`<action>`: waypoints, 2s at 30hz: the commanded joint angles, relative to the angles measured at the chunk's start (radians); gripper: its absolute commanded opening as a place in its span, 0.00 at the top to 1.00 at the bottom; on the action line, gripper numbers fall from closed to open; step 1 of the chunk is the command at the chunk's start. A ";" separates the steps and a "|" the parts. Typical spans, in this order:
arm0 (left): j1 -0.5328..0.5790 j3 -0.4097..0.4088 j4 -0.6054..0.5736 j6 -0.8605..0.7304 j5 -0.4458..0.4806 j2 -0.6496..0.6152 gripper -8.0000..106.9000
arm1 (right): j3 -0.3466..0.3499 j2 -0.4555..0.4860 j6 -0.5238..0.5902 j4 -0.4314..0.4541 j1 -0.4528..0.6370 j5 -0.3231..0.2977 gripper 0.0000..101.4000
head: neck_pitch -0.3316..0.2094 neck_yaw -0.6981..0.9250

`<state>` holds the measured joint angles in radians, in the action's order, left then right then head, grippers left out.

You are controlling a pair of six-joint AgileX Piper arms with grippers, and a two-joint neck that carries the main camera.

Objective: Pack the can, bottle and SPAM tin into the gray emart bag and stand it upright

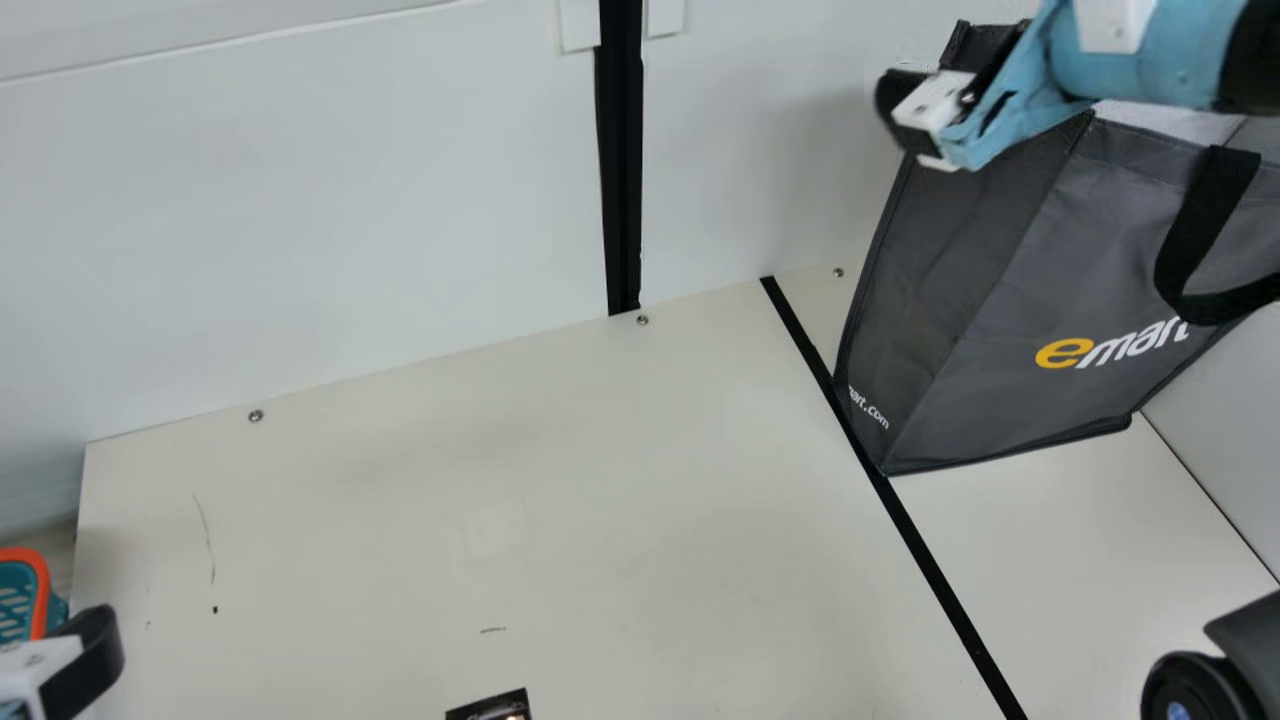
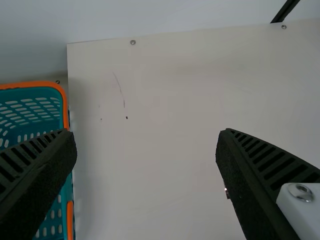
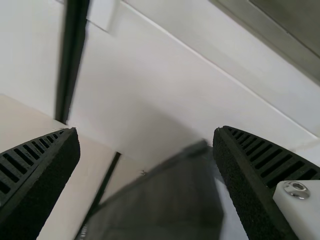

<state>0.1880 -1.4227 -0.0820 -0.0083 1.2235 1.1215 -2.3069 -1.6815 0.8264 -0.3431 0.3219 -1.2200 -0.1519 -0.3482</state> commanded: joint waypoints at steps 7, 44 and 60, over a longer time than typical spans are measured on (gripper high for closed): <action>0.000 0.000 0.000 0.000 0.000 0.000 0.15 | 0.106 0.021 -0.083 -0.105 -0.087 0.000 0.06 | -0.023 -0.001; 0.000 0.000 0.000 0.000 0.000 0.000 0.15 | 0.654 0.219 -0.169 -0.382 -0.272 0.143 0.06 | -0.023 -0.001; 0.000 0.000 0.000 0.000 0.000 0.000 0.15 | 0.805 0.272 -0.091 -0.347 -0.318 0.173 0.06 | -0.023 -0.001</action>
<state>0.1880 -1.4227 -0.0820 -0.0083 1.2235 1.1215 -1.4982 -1.4093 0.7360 -0.6893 0.0039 -1.0474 -0.1519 -0.3482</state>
